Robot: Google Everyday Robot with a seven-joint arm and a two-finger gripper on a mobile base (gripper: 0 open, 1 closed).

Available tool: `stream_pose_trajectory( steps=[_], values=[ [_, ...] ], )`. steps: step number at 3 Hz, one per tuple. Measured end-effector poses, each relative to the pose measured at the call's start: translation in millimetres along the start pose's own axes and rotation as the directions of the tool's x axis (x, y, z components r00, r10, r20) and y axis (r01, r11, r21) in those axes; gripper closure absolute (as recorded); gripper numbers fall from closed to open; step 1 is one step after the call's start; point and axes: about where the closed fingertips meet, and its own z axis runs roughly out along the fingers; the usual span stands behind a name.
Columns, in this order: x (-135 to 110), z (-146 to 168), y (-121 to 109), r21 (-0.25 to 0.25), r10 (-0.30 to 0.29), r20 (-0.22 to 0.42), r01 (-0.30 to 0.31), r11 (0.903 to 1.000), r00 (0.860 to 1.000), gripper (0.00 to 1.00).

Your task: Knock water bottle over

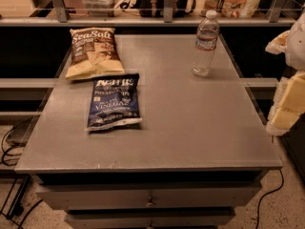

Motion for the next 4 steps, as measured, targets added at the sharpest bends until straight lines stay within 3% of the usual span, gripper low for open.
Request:
stream_pose_trajectory(
  steps=[1, 2, 3, 4],
  values=[
    [0.0, 0.0, 0.0, 0.000, 0.000, 0.000, 0.000, 1.0000, 1.000, 0.00],
    [0.4, 1.6, -3.3, 0.004, 0.026, 0.050, -0.027, 0.9996, 0.998, 0.00],
    [-0.3, 6.7, -16.1, 0.027, 0.097, 0.164, -0.103, 0.9943, 0.982, 0.00],
    [-5.9, 17.4, -43.1, 0.067, 0.171, 0.314, -0.201, 0.9773, 0.934, 0.00]
  ],
)
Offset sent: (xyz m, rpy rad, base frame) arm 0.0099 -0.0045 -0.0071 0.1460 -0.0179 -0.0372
